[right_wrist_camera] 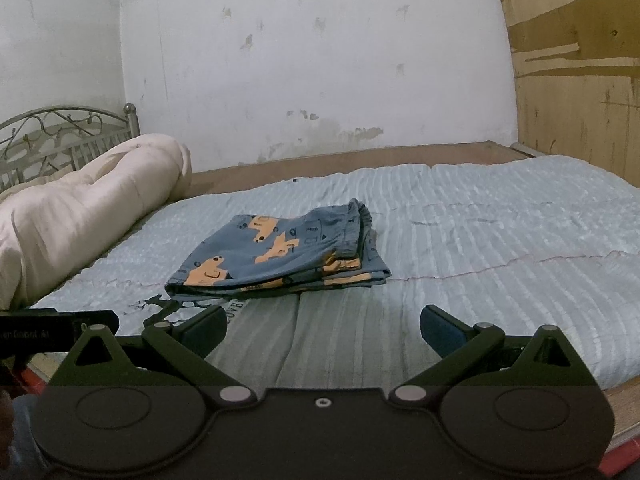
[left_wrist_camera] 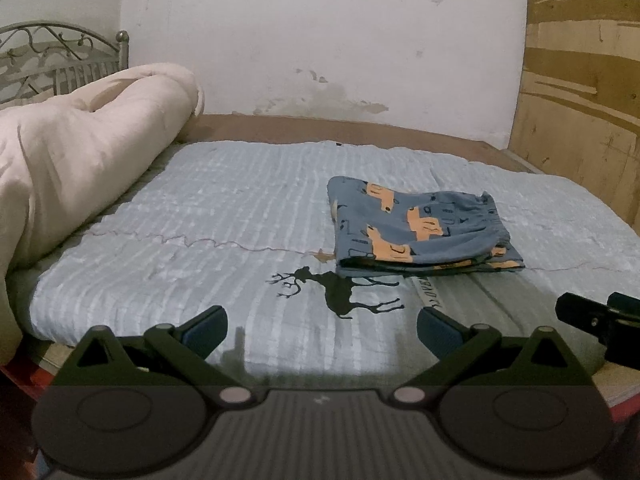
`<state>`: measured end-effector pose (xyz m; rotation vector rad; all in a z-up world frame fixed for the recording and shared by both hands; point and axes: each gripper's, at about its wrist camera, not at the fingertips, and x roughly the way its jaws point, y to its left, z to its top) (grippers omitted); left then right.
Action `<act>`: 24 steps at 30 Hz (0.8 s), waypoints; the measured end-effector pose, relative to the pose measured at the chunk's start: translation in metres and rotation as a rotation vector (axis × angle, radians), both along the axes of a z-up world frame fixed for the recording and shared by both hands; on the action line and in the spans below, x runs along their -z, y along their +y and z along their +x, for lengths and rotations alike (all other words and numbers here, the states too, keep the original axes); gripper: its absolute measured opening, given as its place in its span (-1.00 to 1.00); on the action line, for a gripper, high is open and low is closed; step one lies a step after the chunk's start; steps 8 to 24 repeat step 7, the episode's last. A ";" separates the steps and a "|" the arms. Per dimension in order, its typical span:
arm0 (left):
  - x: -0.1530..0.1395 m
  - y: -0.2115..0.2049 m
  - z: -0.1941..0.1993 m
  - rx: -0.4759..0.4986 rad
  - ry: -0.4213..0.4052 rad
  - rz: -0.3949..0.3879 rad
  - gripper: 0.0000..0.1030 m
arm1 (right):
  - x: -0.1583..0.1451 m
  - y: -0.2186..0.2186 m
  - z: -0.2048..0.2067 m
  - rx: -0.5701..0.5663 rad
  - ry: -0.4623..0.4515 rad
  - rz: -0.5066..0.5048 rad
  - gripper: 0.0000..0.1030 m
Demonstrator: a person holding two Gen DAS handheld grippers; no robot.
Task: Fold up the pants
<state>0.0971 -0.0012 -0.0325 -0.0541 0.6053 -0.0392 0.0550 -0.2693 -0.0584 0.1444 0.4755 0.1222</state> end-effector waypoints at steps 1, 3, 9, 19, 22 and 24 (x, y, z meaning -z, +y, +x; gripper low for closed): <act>0.000 0.000 0.000 -0.001 -0.001 0.000 0.99 | 0.000 0.000 0.001 0.000 0.002 0.000 0.99; 0.001 0.000 0.001 -0.006 -0.002 0.002 0.99 | 0.001 0.000 0.002 0.000 0.007 0.000 0.99; 0.003 0.001 0.005 -0.014 0.008 0.005 0.99 | 0.003 0.000 0.005 -0.008 0.018 0.004 0.99; 0.003 0.001 0.005 -0.014 0.008 0.005 0.99 | 0.003 0.000 0.005 -0.008 0.018 0.004 0.99; 0.003 0.001 0.005 -0.014 0.008 0.005 0.99 | 0.003 0.000 0.005 -0.008 0.018 0.004 0.99; 0.003 0.001 0.005 -0.014 0.008 0.005 0.99 | 0.003 0.000 0.005 -0.008 0.018 0.004 0.99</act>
